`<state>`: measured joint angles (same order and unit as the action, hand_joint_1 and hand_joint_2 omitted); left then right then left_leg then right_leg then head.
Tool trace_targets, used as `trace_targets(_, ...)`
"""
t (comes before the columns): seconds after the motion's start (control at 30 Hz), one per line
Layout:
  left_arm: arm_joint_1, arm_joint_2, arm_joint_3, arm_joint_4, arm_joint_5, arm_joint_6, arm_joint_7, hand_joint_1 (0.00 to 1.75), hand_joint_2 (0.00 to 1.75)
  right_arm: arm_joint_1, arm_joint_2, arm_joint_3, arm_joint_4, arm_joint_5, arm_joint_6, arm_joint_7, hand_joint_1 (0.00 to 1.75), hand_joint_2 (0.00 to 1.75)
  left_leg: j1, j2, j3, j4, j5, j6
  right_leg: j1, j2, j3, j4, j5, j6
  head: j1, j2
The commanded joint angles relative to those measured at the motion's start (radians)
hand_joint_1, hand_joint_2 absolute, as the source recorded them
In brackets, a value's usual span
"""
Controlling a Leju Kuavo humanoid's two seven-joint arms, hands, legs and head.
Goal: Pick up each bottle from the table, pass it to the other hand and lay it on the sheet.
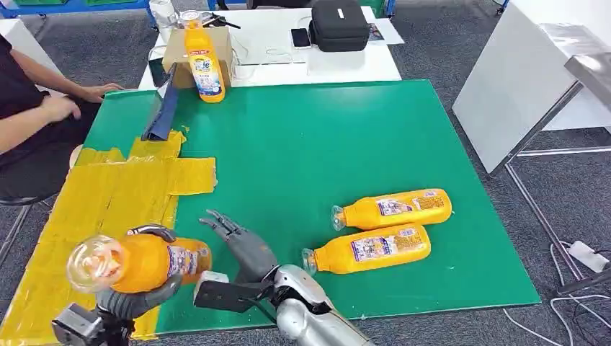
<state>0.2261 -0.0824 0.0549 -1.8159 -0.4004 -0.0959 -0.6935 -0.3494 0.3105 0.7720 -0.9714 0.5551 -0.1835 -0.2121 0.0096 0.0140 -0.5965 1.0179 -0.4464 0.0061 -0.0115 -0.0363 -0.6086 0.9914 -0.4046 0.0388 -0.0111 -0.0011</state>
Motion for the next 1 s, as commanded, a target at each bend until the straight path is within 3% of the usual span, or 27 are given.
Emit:
trace_targets(0.03,-0.007,0.035,0.006,-0.043,-0.131,0.126,0.004,1.75,1.75,0.019,-0.124,-0.160,-0.260,0.034,0.055,0.038,0.00,1.75,0.000,-0.003,0.001,0.000,0.000,0.000,0.000,-0.001,0.003,-0.001,-0.001,-0.001,0.000,0.000)
trace_targets(0.17,0.012,0.026,-0.005,-0.015,-0.441,0.347,0.102,1.75,1.75,0.062,-0.189,-0.191,-0.445,0.194,-0.069,0.060,0.00,1.75,0.000,-0.003,0.003,-0.001,-0.001,0.000,0.000,0.001,0.004,-0.001,-0.001,-0.001,0.000,0.000)
trace_targets(0.3,-0.003,0.083,-0.125,0.129,-0.954,0.546,0.398,1.75,1.75,0.087,-0.265,-0.252,-0.558,0.126,0.037,0.067,0.00,1.75,-0.001,-0.008,0.003,-0.002,0.000,0.001,-0.001,-0.004,0.005,-0.002,-0.002,0.000,0.000,0.000)
trace_targets(0.33,-0.009,0.088,-0.139,0.152,-0.960,0.559,0.411,1.75,1.75,0.086,-0.270,-0.259,-0.553,0.121,0.042,0.063,0.00,1.75,-0.001,-0.006,0.002,-0.002,0.001,0.001,-0.001,-0.003,0.004,-0.002,-0.001,0.000,0.000,0.000)
trace_targets(0.77,-0.012,0.115,-0.149,0.163,-1.010,0.554,0.462,1.75,1.75,0.079,-0.263,-0.252,-0.528,0.118,0.043,0.053,0.00,1.75,-0.001,-0.002,0.002,-0.001,0.000,0.000,-0.001,0.001,0.002,-0.002,0.000,0.000,0.000,0.000)
trace_targets(0.83,-0.031,0.149,-0.165,0.255,-1.098,0.508,0.547,1.75,1.75,0.057,-0.294,-0.240,-0.511,0.074,0.089,0.055,0.00,1.75,-0.001,-0.002,0.003,-0.001,0.000,0.000,-0.001,0.001,0.003,-0.002,0.000,-0.001,0.000,0.000)
trace_targets(1.0,-0.078,0.222,-0.139,0.503,-1.112,0.485,0.597,1.75,1.75,0.022,-0.379,-0.209,-0.458,-0.027,0.193,0.038,0.00,1.75,-0.002,-0.002,0.005,-0.003,0.001,0.000,-0.002,0.001,0.005,-0.003,0.001,0.000,0.001,0.000)
